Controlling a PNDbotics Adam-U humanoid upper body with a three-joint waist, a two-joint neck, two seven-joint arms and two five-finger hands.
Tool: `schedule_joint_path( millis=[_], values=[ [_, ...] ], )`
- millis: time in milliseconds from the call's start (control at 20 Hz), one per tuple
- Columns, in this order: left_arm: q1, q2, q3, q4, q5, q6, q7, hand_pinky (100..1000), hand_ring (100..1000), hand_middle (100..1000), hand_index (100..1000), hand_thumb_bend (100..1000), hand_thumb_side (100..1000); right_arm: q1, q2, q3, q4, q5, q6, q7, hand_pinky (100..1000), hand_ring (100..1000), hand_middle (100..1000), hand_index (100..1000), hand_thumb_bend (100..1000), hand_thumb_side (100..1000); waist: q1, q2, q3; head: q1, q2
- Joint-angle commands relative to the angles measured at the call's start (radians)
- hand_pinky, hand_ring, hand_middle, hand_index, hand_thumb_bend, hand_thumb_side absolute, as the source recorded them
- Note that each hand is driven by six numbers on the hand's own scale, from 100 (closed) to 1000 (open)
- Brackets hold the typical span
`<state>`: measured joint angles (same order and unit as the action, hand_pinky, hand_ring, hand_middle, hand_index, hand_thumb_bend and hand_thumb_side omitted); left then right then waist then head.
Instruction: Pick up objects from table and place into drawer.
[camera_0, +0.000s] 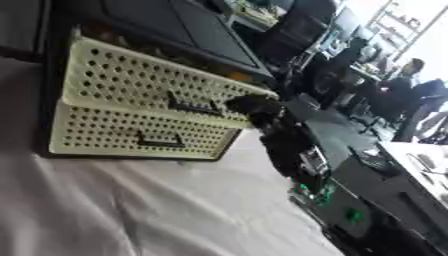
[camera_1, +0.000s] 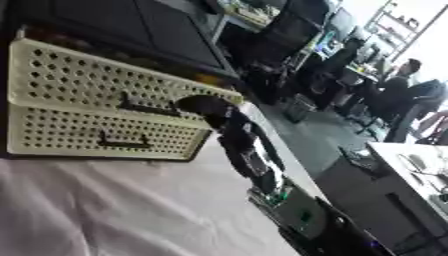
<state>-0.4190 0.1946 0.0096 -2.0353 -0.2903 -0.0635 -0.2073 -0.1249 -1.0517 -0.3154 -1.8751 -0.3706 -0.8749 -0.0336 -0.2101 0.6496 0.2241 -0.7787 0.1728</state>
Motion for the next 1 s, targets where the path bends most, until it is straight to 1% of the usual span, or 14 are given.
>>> schedule_joint_path(
  millis=[50,200,300,350,450,550,650,750,850,1000],
  values=[
    [0.003,-0.002,-0.005,0.035,0.007,0.001,-0.004,466,542,596,965,149,1000,-0.008,-0.036,-0.016,0.039,0.062,-0.01,-0.003,1000,942,935,948,100,1000,-0.001,-0.027,-0.004,-0.013,-0.001],
    [0.006,0.001,0.0,0.035,0.013,0.003,0.002,465,541,595,965,149,1000,0.002,-0.03,-0.006,0.038,0.089,-0.017,-0.023,980,914,901,925,100,1000,-0.001,-0.043,-0.004,-0.025,0.004],
    [0.008,0.004,0.005,0.035,0.018,0.006,0.01,466,542,596,965,154,1000,0.018,-0.027,-0.001,-0.002,0.091,-0.016,-0.05,912,862,856,895,100,1000,0.0,-0.058,-0.013,-0.032,0.012],
    [0.008,0.006,0.006,0.035,0.023,0.008,0.013,466,542,596,965,155,1000,0.03,-0.024,0.002,-0.03,0.092,-0.012,-0.068,878,822,810,869,100,1000,0.001,-0.067,-0.019,-0.036,0.017],
    [0.009,0.01,0.009,0.035,0.033,0.011,0.018,467,543,596,964,159,1000,0.061,-0.017,0.008,-0.093,0.088,-0.001,-0.112,858,773,771,847,100,1000,0.005,-0.085,-0.03,-0.054,0.029],
    [0.009,0.012,0.013,0.035,0.043,0.013,0.027,468,544,597,964,160,1000,0.077,-0.009,0.012,-0.117,0.074,-0.022,-0.153,845,758,760,834,100,1000,0.01,-0.104,-0.038,-0.08,0.043],
    [0.01,0.016,0.017,0.035,0.054,0.012,0.038,470,546,598,964,164,1000,0.066,-0.003,0.002,-0.123,0.067,-0.03,-0.19,817,768,773,833,100,1000,0.018,-0.121,-0.047,-0.095,0.054],
    [0.01,0.019,0.02,0.035,0.067,0.01,0.047,471,548,600,964,164,1000,0.044,-0.007,-0.023,-0.124,0.101,-0.032,-0.236,794,785,791,834,100,1000,0.027,-0.137,-0.054,-0.107,0.058],
    [0.01,0.021,0.024,0.035,0.079,0.005,0.058,472,549,601,965,166,1000,0.019,-0.01,-0.042,-0.125,0.168,-0.032,-0.307,788,799,808,839,100,1000,0.038,-0.15,-0.058,-0.122,0.057],
    [0.011,0.023,0.028,0.035,0.093,-0.004,0.07,474,551,603,965,167,1000,0.005,-0.007,-0.032,-0.125,0.287,-0.032,-0.419,786,813,827,852,100,1000,0.053,-0.165,-0.066,-0.125,0.059]
  ],
)
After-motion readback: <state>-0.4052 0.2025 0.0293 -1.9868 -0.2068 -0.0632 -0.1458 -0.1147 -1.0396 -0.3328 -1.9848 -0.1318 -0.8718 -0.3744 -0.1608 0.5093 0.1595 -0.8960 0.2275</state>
